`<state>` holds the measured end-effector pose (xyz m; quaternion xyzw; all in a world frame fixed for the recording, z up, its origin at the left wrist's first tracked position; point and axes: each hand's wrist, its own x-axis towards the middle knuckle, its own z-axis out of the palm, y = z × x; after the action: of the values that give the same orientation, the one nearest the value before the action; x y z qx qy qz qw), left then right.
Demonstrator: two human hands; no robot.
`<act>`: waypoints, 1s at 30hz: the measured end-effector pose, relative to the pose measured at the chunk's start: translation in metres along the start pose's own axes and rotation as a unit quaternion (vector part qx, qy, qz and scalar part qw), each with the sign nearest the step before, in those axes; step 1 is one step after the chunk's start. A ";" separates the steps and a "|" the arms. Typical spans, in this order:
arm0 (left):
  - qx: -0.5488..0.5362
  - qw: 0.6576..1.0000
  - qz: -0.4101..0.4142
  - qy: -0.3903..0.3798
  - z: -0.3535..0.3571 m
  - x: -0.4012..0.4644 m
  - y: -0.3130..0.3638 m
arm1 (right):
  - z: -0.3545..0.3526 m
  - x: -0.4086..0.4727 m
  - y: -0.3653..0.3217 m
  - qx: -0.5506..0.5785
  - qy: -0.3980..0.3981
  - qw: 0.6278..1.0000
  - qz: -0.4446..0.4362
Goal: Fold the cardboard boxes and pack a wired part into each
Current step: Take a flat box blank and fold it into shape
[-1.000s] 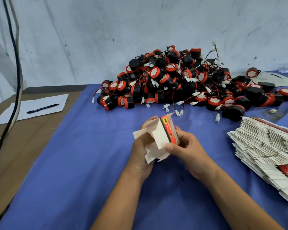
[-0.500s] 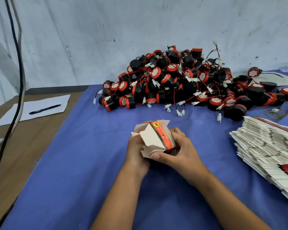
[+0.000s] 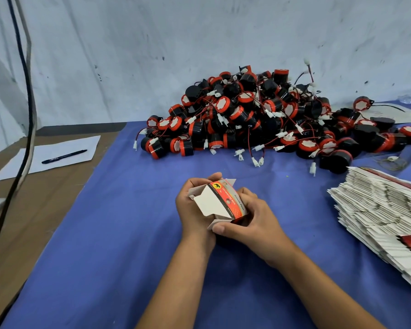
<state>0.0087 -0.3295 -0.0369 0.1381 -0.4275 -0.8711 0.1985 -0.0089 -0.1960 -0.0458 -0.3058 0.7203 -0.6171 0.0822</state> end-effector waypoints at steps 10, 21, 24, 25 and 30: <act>0.154 0.969 0.130 -0.144 0.004 -0.007 0.000 | -0.006 0.000 0.001 0.188 0.091 0.975 0.069; 0.079 0.990 0.006 -0.119 0.012 -0.013 -0.010 | -0.009 0.002 0.002 0.267 -0.018 0.963 0.029; 0.041 0.986 -0.044 -0.157 0.015 -0.018 -0.014 | -0.010 0.003 0.000 0.277 -0.027 0.960 0.024; 0.035 0.986 -0.041 -0.157 0.016 -0.018 -0.015 | -0.011 0.003 -0.001 0.276 -0.020 0.961 0.024; 0.060 0.997 0.002 -0.057 0.019 -0.015 -0.011 | -0.003 0.002 -0.001 0.229 0.022 0.973 0.024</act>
<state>0.0114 -0.3036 -0.0328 0.0991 -0.4902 -0.8497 0.1672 -0.0119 -0.1945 -0.0436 -0.2478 0.5690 -0.7697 0.1494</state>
